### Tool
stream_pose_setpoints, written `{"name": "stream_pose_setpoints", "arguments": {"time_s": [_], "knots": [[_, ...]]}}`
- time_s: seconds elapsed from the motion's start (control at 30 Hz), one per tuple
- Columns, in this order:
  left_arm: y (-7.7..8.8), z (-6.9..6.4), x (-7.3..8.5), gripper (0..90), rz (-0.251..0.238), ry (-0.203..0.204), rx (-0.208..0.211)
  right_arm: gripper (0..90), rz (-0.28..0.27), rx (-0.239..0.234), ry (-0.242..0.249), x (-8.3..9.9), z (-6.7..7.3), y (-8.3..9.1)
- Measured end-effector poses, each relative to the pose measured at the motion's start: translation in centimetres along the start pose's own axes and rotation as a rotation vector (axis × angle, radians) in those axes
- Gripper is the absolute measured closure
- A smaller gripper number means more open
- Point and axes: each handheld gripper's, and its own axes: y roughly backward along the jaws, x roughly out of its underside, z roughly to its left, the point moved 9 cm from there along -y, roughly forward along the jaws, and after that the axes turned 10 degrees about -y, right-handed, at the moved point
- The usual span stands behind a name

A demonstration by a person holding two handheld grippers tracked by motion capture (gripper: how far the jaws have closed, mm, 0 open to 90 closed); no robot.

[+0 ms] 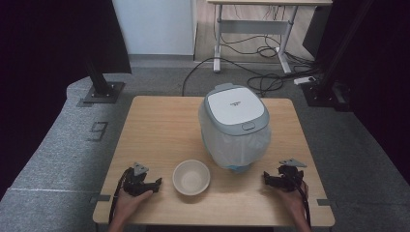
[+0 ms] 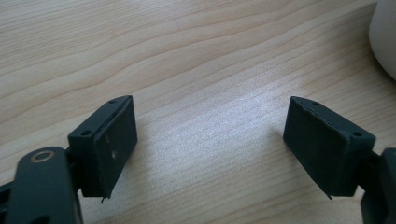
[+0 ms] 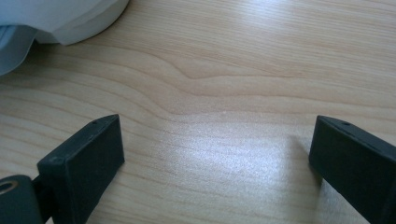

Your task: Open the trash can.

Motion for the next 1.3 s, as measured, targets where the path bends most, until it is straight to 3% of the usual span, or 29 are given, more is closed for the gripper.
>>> {"name": "stream_pose_setpoints", "arguments": {"time_s": [0.37, 0.47, 0.53, 0.6, 0.63, 0.97, 1.17, 1.3], "knots": [[-0.3, -0.1, -0.2, 15.0, -0.007, -0.014, 0.012, 28.7, -0.049, 0.000, 0.010, -0.2, 0.6, 0.9], [-0.3, -0.1, -0.2, 14.8, -0.006, -0.015, 0.012, 42.6, -0.096, -0.036, 0.032, -0.7, 1.3, 1.8], [-0.3, -0.1, -0.2, 14.8, -0.005, -0.013, 0.010, 53.7, -0.125, -0.067, 0.073, -1.0, 2.1, 2.6], [-0.3, -0.1, -0.2, 14.8, -0.005, -0.012, 0.010, 56.3, -0.133, -0.069, 0.083, -1.1, 2.4, 2.9], [-0.3, -0.2, -0.2, 14.6, -0.005, -0.012, 0.010, 63.4, -0.154, -0.090, 0.099, -1.4, 3.1, 3.3], [-0.4, -0.2, -0.3, 14.3, -0.005, -0.016, 0.013, 78.3, -0.186, -0.131, 0.142, -1.7, 4.8, 4.3], [-0.4, -0.3, -0.3, 14.2, -0.005, -0.016, 0.014, 81.3, -0.218, -0.157, 0.122, -2.2, 5.2, 5.0], [-0.4, -0.3, -0.3, 14.2, -0.005, -0.016, 0.013, 87.2, -0.222, -0.213, 0.108, -2.4, 6.0, 5.2]]}}
